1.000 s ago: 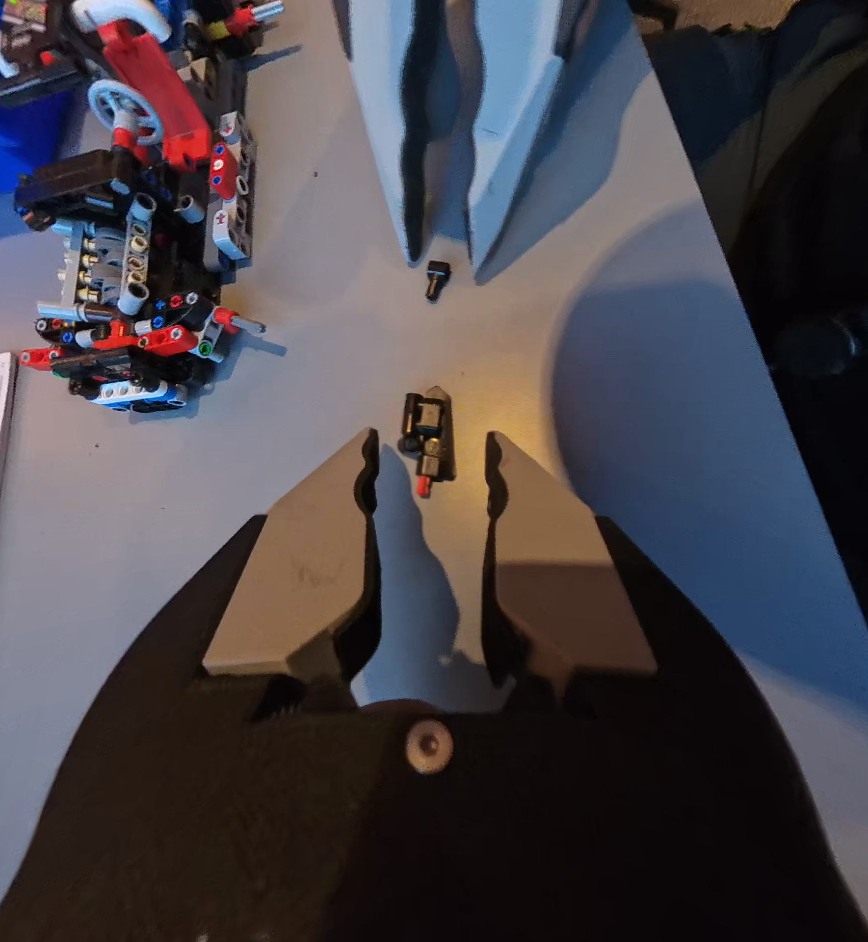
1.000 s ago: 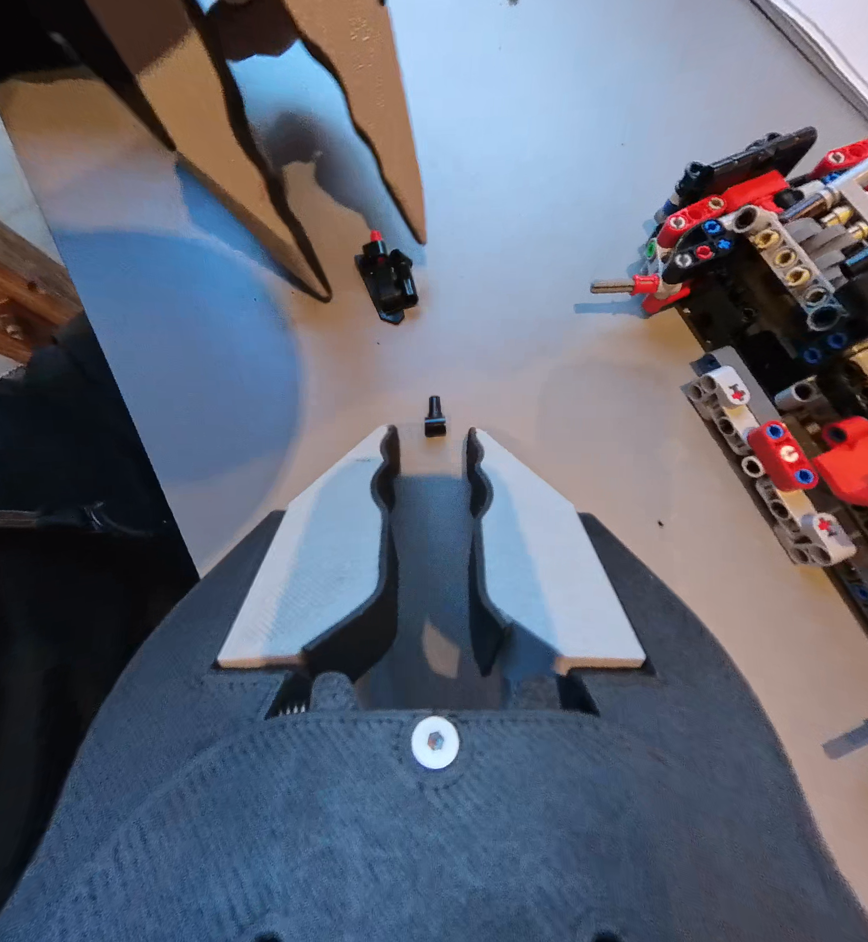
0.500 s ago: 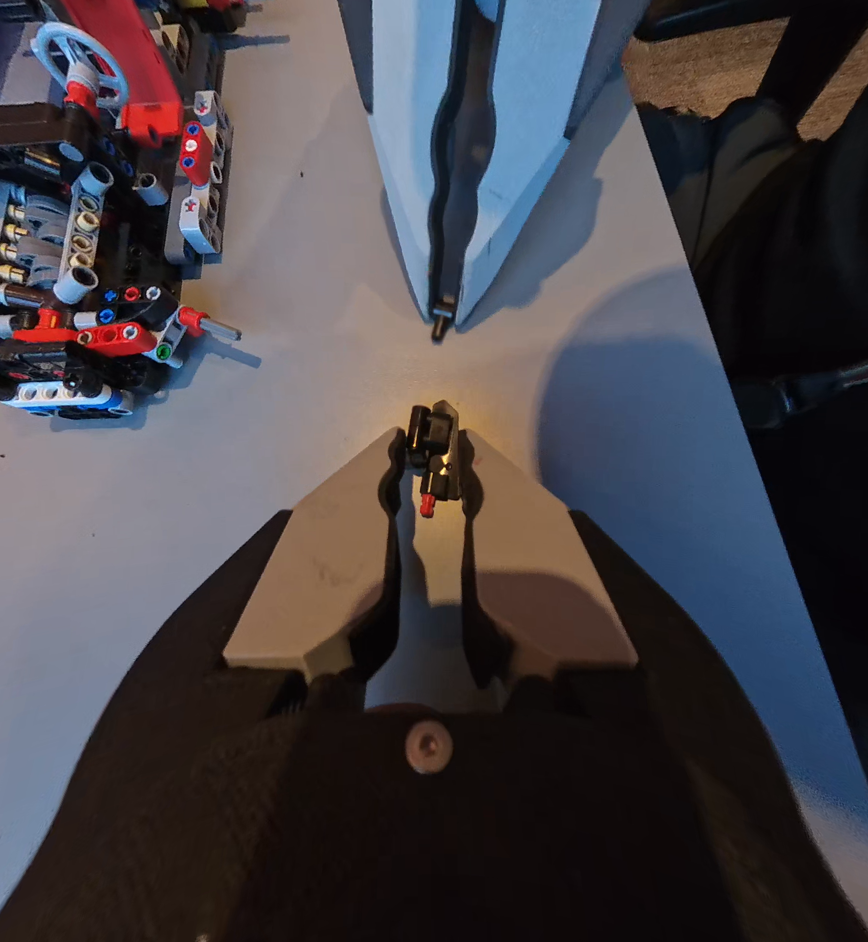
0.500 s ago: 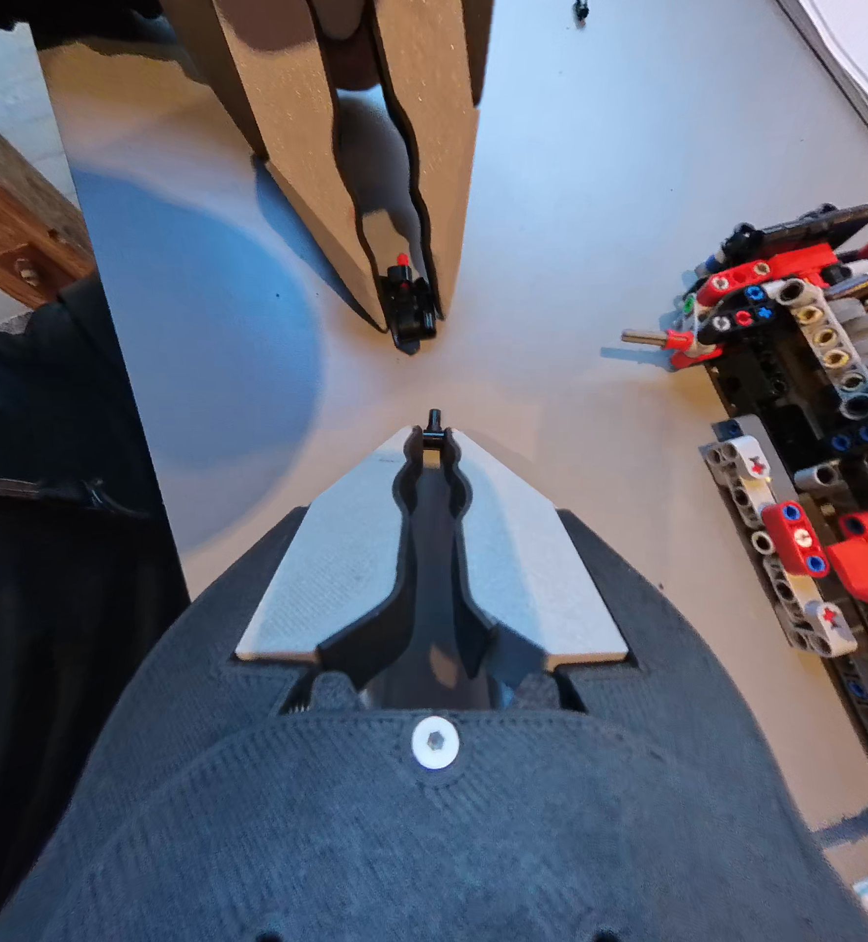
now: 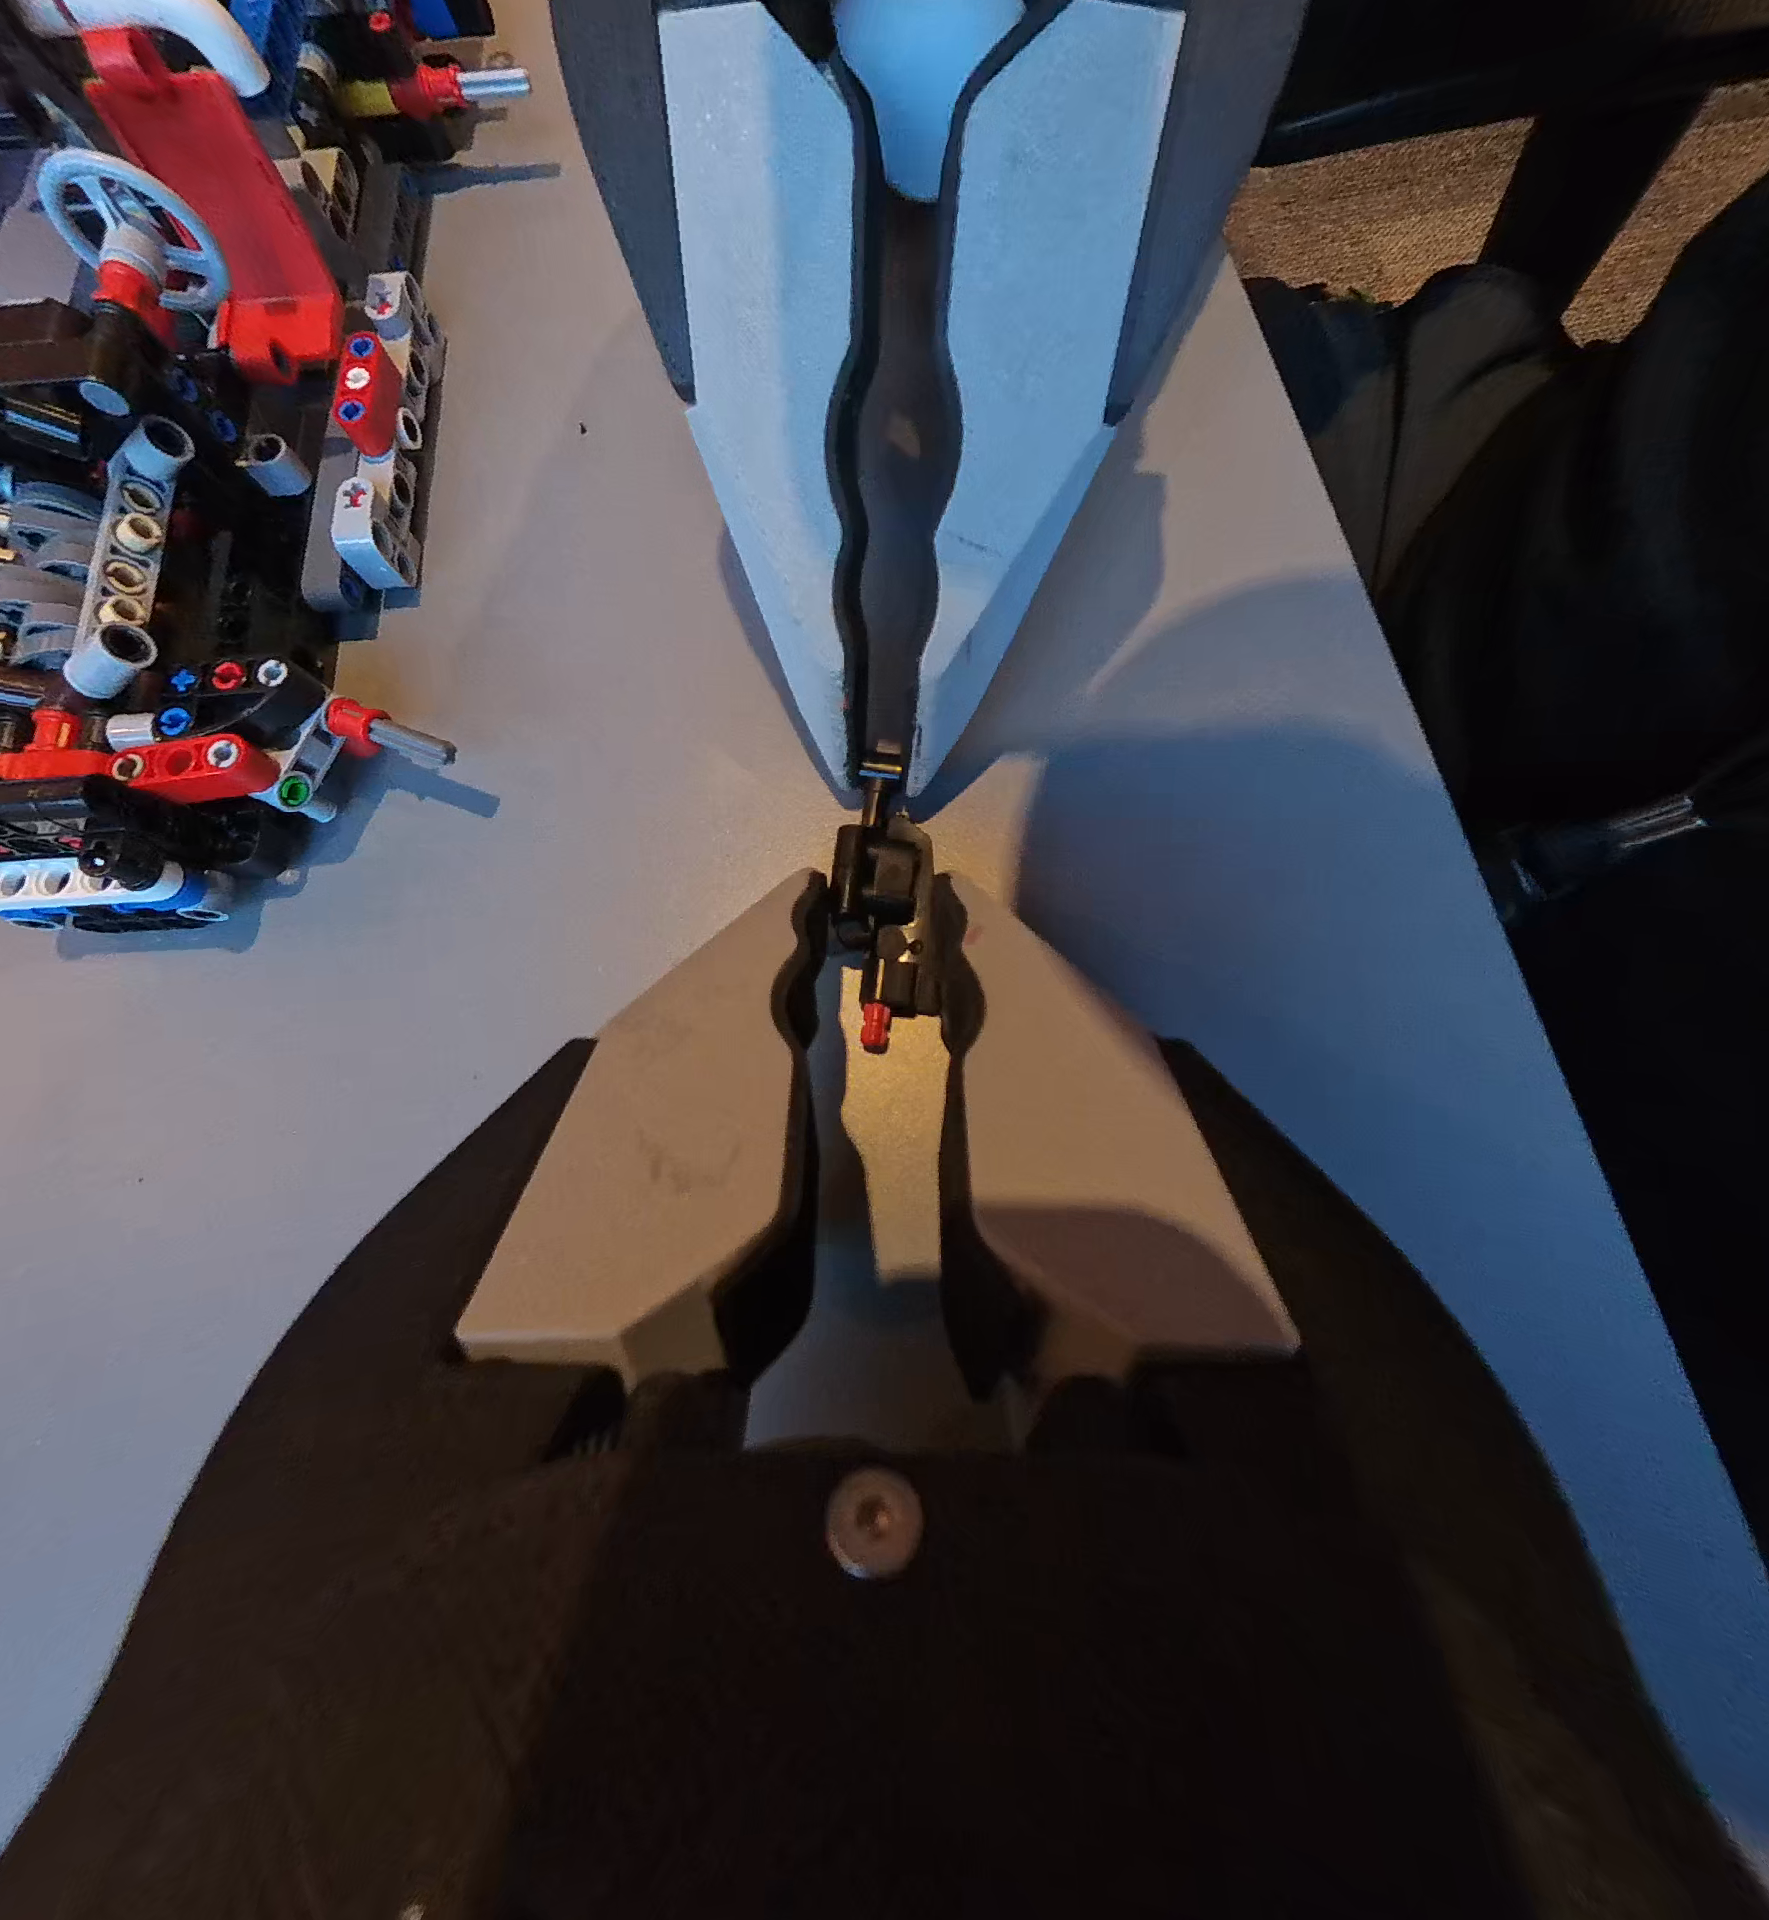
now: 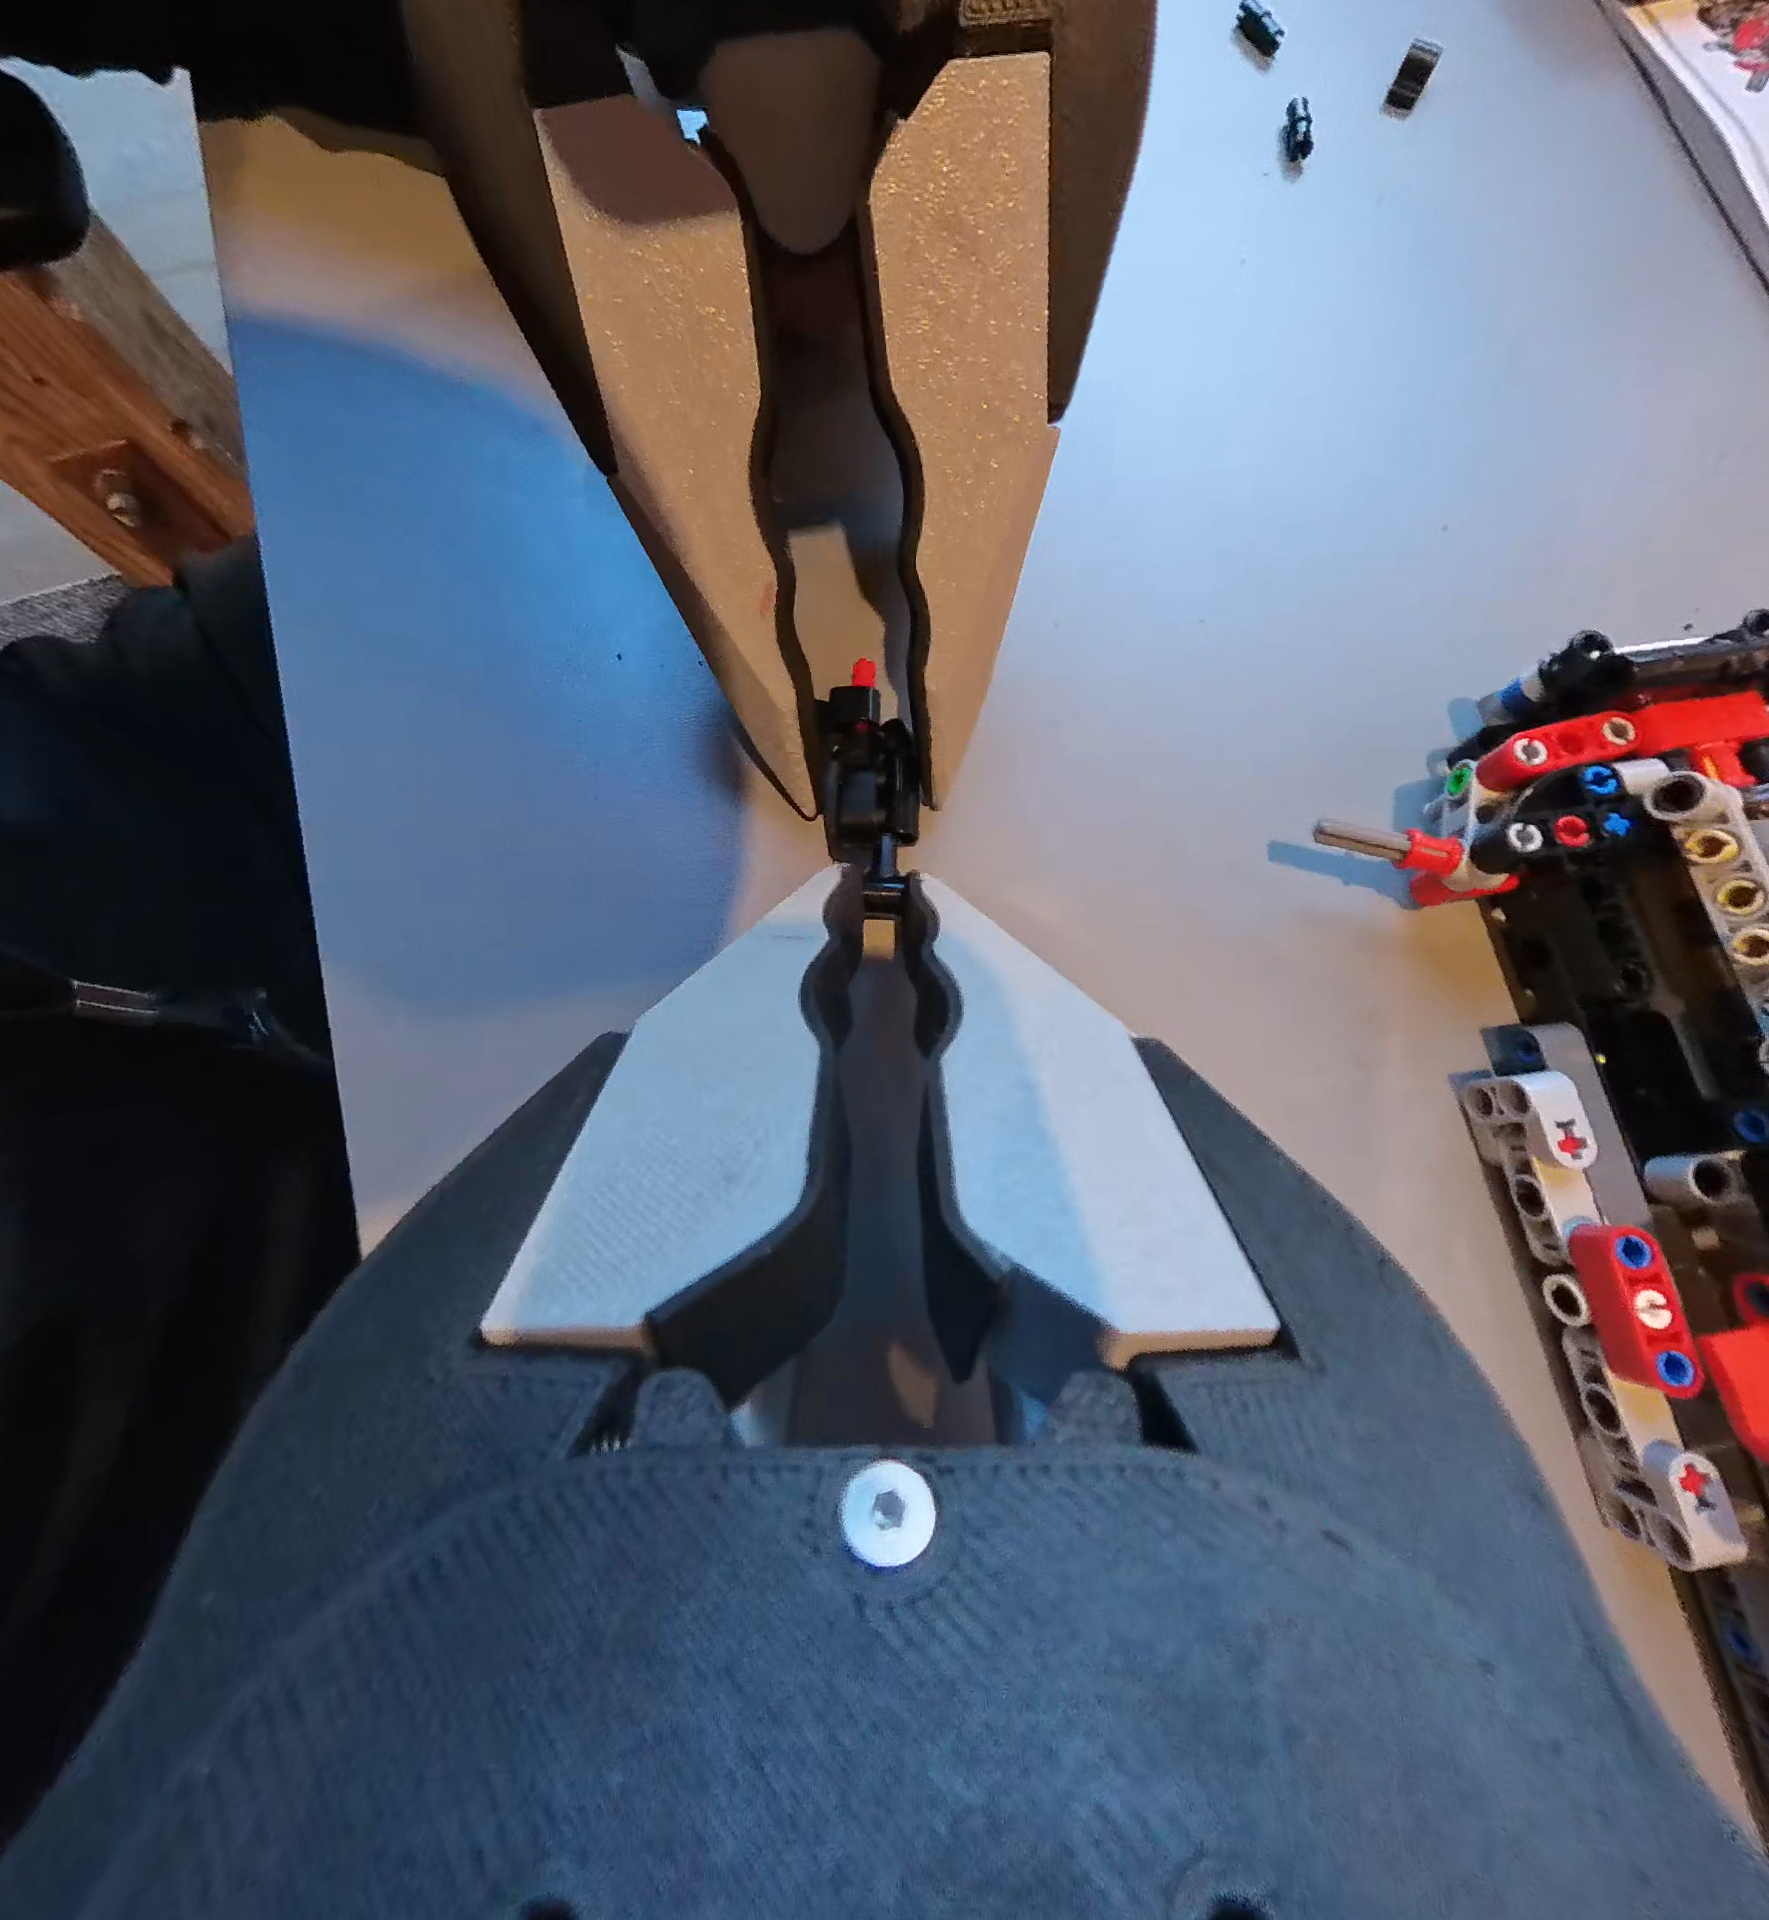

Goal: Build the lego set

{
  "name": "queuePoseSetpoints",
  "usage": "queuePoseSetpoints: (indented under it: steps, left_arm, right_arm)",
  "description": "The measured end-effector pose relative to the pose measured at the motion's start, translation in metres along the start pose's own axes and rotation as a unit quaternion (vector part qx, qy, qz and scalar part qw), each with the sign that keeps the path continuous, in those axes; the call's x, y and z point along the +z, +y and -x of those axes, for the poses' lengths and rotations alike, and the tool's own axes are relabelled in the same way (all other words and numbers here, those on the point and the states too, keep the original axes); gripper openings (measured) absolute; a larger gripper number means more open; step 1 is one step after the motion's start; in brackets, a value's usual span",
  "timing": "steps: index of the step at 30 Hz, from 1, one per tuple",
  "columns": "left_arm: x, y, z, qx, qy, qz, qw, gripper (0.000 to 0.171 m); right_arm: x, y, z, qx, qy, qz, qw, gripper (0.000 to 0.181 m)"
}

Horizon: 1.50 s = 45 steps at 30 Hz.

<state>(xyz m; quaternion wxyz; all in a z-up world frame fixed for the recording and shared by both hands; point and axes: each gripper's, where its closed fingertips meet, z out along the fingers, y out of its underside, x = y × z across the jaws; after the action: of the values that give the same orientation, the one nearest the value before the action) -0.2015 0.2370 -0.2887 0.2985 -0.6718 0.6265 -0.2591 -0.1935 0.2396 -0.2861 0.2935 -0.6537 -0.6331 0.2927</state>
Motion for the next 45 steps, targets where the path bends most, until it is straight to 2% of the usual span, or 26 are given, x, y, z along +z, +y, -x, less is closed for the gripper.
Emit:
queuePoseSetpoints:
  steps: [14, 23, 33, 36, 38, 40, 42, 45]
  left_arm:
    - [0.0, 0.0, 0.0, -0.011, 0.024, -0.002, 1.0, 0.015]
    - [0.0, 0.001, 0.0, -0.019, 0.036, -0.003, 0.999, 0.015]
    - [0.001, 0.0, 0.0, -0.015, 0.031, -0.003, 0.999, 0.015]
    - [0.0, -0.001, -0.001, -0.008, 0.025, -0.002, 1.0, 0.015]
    - [0.0, -0.001, -0.008, 0.0, 0.027, 0.0, 1.0, 0.023]
    - [-0.003, 0.001, -0.007, 0.01, 0.005, 0.009, 1.0, 0.025]
    - [-0.013, 0.001, 0.002, 0.014, -0.032, 0.008, 0.999, 0.022]
    - [-0.027, -0.006, -0.001, -0.015, -0.034, -0.014, 0.999, 0.016]
  right_arm:
    - [0.003, 0.002, -0.002, -0.003, -0.008, 0.011, 1.0, 0.004]
    - [0.004, 0.0, -0.003, -0.081, 0.004, 0.01, 0.997, 0.003]
    - [0.007, -0.001, -0.004, -0.095, -0.003, 0.01, 0.995, 0.004]
    - [0.007, -0.001, -0.003, -0.086, -0.017, 0.007, 0.996, 0.004]
    - [0.008, -0.002, -0.001, -0.1, -0.01, 0.004, 0.995, 0.004]
    - [0.008, -0.002, -0.002, -0.096, -0.01, 0.003, 0.995, 0.004]
    - [0.008, -0.002, -0.002, -0.091, -0.013, 0.003, 0.996, 0.004]
    - [0.008, -0.003, -0.002, -0.086, -0.016, 0.003, 0.996, 0.004]
